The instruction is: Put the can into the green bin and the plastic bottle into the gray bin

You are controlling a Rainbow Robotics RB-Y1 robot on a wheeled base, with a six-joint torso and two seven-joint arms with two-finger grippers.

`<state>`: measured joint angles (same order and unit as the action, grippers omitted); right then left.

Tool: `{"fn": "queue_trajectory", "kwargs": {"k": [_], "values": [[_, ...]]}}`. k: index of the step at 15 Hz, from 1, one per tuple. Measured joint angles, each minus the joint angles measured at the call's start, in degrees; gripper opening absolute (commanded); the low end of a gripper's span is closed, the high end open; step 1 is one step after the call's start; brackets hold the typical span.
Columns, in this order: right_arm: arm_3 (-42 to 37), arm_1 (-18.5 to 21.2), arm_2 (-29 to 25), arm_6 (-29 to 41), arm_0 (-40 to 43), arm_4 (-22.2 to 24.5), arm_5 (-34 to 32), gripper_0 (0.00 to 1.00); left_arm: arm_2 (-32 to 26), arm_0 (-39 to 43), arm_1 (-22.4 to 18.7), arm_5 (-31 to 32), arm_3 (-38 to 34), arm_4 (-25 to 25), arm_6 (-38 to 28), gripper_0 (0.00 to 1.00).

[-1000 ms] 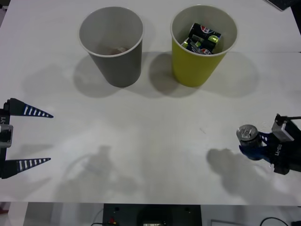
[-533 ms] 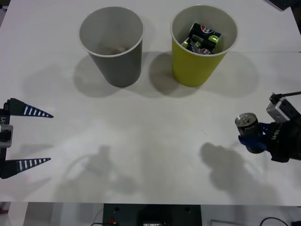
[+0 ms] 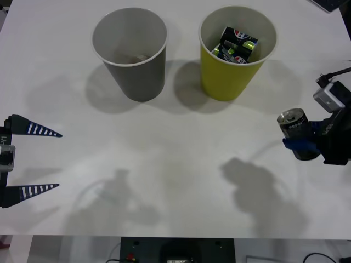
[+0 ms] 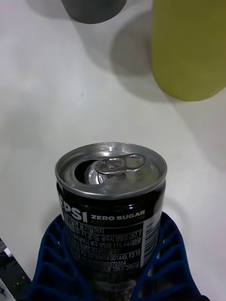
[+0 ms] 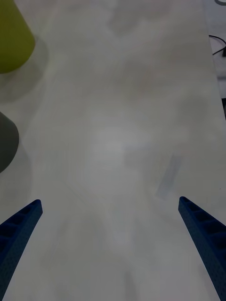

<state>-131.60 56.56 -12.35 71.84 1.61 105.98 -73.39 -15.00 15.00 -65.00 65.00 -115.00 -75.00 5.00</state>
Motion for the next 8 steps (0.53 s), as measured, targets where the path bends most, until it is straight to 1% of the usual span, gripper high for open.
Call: {"fn": "queue_trajectory", "kwargs": {"k": [2,4,6,8], "values": [[1.49,4.04,0.77,0.05,-3.11,-2.59,-0.37,0.00,0.00,0.00,0.00,0.00,0.00,0.00,0.00,1.00],[3.98,7.56,2.57,0.05,-8.47,-5.20,-2.15,0.00,0.00,0.00,0.00,0.00,0.00,0.00,0.00,1.00],[7.18,9.27,5.38,0.05,-15.48,-6.75,-4.70,0.00,0.00,0.00,0.00,0.00,0.00,0.00,0.00,1.00],[11.10,9.77,8.85,0.05,-22.54,-7.36,-6.82,0.00,0.00,0.00,0.00,0.00,0.00,0.00,0.00,1.00]]}}
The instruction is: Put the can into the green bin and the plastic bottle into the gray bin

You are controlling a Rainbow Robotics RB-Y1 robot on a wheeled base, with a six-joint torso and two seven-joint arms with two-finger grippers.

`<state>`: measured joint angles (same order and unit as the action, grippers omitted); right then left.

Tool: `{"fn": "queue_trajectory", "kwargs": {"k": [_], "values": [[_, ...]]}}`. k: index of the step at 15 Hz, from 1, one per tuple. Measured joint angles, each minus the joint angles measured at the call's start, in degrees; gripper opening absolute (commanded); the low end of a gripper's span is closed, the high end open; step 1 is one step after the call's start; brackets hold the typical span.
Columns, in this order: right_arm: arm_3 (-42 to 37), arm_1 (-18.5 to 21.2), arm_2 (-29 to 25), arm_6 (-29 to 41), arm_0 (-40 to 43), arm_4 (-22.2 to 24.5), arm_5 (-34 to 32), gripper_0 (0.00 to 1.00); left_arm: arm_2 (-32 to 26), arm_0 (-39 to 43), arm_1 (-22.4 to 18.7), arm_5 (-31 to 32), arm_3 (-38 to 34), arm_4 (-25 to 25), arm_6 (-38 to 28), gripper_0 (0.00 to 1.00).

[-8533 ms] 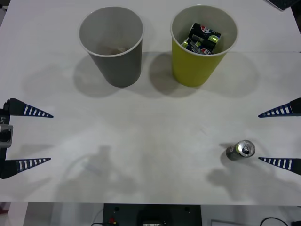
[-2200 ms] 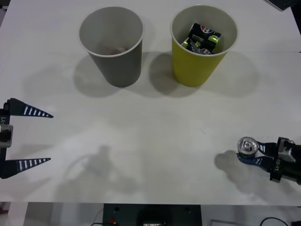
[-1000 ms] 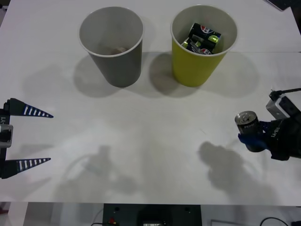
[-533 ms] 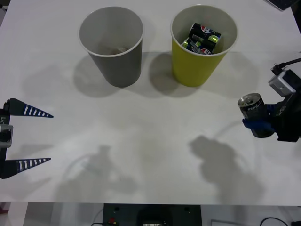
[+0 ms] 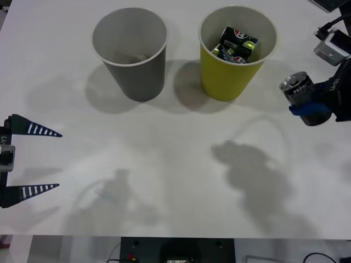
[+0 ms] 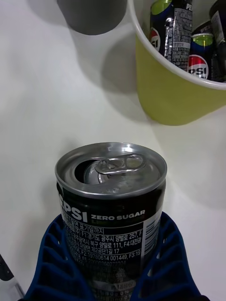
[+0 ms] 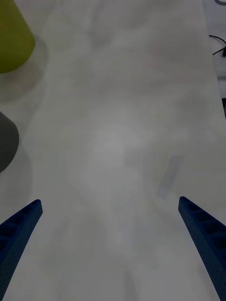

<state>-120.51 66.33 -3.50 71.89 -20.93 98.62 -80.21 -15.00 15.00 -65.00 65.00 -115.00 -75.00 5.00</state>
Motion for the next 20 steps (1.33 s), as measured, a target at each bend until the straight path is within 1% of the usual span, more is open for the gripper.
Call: {"fn": "queue_trajectory", "kwargs": {"k": [3,4,5,8,10,11,15,18,20], "values": [[6.01,2.13,7.79,0.48,-11.52,-0.62,-1.18,0.00,0.00,0.00,0.00,0.00,0.00,0.00,0.00,1.00],[7.89,2.64,11.16,2.38,-15.76,-0.67,-1.18,0.00,0.00,0.00,0.00,0.00,0.00,0.00,0.00,1.00],[9.33,2.89,14.29,4.74,-19.61,-0.35,-1.18,0.00,0.00,0.00,0.00,0.00,0.00,0.00,0.00,1.00],[15.22,2.11,24.58,5.77,-31.54,1.19,-1.20,0.00,0.00,0.00,0.00,0.00,0.00,0.00,0.00,1.00],[20.82,-0.42,30.14,5.66,-38.53,2.28,-1.19,0.00,0.00,0.00,0.00,0.00,0.00,0.00,0.00,1.00],[23.66,-2.29,31.94,5.47,-41.10,3.44,-1.19,0.00,0.00,0.00,0.00,0.00,0.00,0.00,0.00,1.00],[35.10,-9.18,35.03,3.65,-47.91,8.44,-0.73,0.00,0.00,0.00,0.00,0.00,0.00,0.00,0.00,1.00],[43.63,-12.98,38.17,1.40,-51.86,9.88,3.13,0.00,0.00,0.00,0.00,0.00,0.00,0.00,0.00,1.00],[49.01,-15.03,41.70,0.49,-55.17,9.92,6.16,0.00,0.00,0.00,0.00,0.00,0.00,0.00,0.00,1.00]]}}
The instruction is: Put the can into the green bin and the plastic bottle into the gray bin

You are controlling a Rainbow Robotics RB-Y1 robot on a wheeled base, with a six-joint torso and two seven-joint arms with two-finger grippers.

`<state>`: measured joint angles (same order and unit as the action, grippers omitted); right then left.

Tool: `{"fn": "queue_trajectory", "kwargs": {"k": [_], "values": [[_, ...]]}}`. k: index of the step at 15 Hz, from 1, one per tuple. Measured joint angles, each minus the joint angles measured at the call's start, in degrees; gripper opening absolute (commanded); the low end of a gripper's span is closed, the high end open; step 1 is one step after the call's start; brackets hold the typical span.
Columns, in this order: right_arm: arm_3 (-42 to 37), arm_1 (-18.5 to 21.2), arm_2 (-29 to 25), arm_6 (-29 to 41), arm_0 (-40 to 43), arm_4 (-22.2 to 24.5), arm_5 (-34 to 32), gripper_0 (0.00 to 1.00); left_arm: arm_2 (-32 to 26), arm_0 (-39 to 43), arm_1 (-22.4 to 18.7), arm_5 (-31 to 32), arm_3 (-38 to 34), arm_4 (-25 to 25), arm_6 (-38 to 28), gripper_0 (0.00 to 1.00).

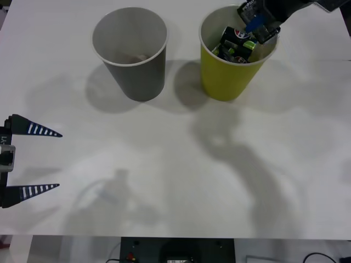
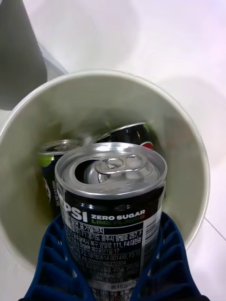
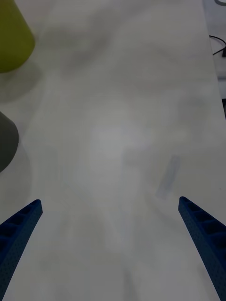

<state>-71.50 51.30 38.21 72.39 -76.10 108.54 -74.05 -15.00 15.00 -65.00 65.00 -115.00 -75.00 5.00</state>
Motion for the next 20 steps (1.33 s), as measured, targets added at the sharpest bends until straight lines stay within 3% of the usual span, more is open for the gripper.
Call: {"fn": "queue_trajectory", "kwargs": {"k": [1,2,4,5,7,12,16,20], "values": [[2.45,-1.01,1.33,-0.11,-1.43,-0.02,0.83,0.01,0.00,0.00,0.00,0.00,0.00,0.00,0.00,1.00],[4.56,-2.21,2.04,-0.22,-2.52,0.02,1.18,0.09,0.00,0.00,0.00,0.00,0.00,0.00,0.00,1.00],[7.41,-3.77,2.23,-1.85,-3.49,0.05,1.36,0.56,0.00,0.00,0.00,0.00,0.00,0.00,0.00,1.00],[8.32,-4.12,2.23,-3.45,-3.79,-0.16,1.37,0.75,0.00,0.00,0.00,0.00,0.00,0.00,0.00,1.00],[8.91,-4.21,2.23,-5.25,-3.83,-0.51,1.21,1.00,0.00,0.00,0.00,0.00,0.00,0.00,0.00,1.00],[8.14,-1.41,2.17,-6.97,-4.10,-5.08,-1.76,1.00,0.00,0.00,0.00,0.00,0.00,0.00,0.00,1.00],[0.96,6.21,1.89,-7.86,-4.13,-12.81,-6.64,1.00,0.00,0.00,0.00,0.00,0.00,0.00,0.00,1.00],[-9.28,14.88,1.89,-8.04,-1.62,-20.51,-7.04,1.00,0.00,0.00,0.00,0.00,0.00,0.00,0.00,1.00]]}}
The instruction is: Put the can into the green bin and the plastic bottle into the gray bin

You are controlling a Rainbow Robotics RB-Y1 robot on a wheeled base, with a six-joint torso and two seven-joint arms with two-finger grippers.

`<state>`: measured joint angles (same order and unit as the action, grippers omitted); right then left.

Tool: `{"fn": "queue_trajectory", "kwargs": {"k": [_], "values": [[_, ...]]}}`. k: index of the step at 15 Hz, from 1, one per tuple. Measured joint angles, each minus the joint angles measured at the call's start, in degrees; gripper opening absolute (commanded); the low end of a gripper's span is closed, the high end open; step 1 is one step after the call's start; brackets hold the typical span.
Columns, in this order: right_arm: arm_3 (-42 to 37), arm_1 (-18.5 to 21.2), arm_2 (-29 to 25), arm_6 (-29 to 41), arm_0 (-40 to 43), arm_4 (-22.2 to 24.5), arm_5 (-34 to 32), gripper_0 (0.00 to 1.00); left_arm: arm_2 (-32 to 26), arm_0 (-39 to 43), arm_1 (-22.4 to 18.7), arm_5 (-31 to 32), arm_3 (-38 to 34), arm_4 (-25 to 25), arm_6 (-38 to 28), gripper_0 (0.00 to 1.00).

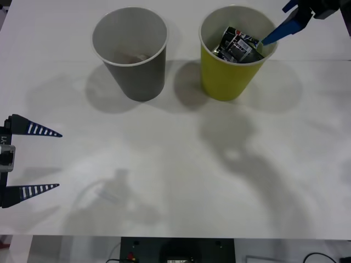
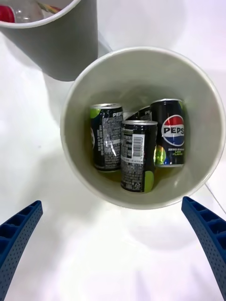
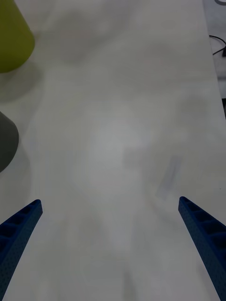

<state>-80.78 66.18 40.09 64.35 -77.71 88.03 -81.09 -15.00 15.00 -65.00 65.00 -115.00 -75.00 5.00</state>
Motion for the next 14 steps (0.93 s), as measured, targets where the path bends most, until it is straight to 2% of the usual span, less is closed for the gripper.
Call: {"fn": "queue_trajectory", "kwargs": {"k": [3,5,8,11,14], "values": [[-7.22,6.58,-0.28,-0.35,3.98,-5.37,2.99,1.00,0.00,0.00,0.00,0.00,0.00,0.00,0.00,1.00],[-9.52,8.96,-3.82,-2.24,8.93,-8.63,4.20,1.00,0.00,0.00,0.00,0.00,0.00,0.00,0.00,1.00],[-10.80,8.01,-17.84,-9.18,22.41,-10.59,2.98,1.00,0.00,0.00,0.00,0.00,0.00,0.00,0.00,1.00],[-16.06,6.47,-31.75,-14.56,35.97,-9.55,1.08,1.00,0.00,0.00,0.00,0.00,0.00,0.00,0.00,1.00],[-22.06,4.74,-42.23,-19.90,47.92,-8.59,0.88,1.00,0.00,0.00,0.00,0.00,0.00,0.00,0.00,1.00]]}}
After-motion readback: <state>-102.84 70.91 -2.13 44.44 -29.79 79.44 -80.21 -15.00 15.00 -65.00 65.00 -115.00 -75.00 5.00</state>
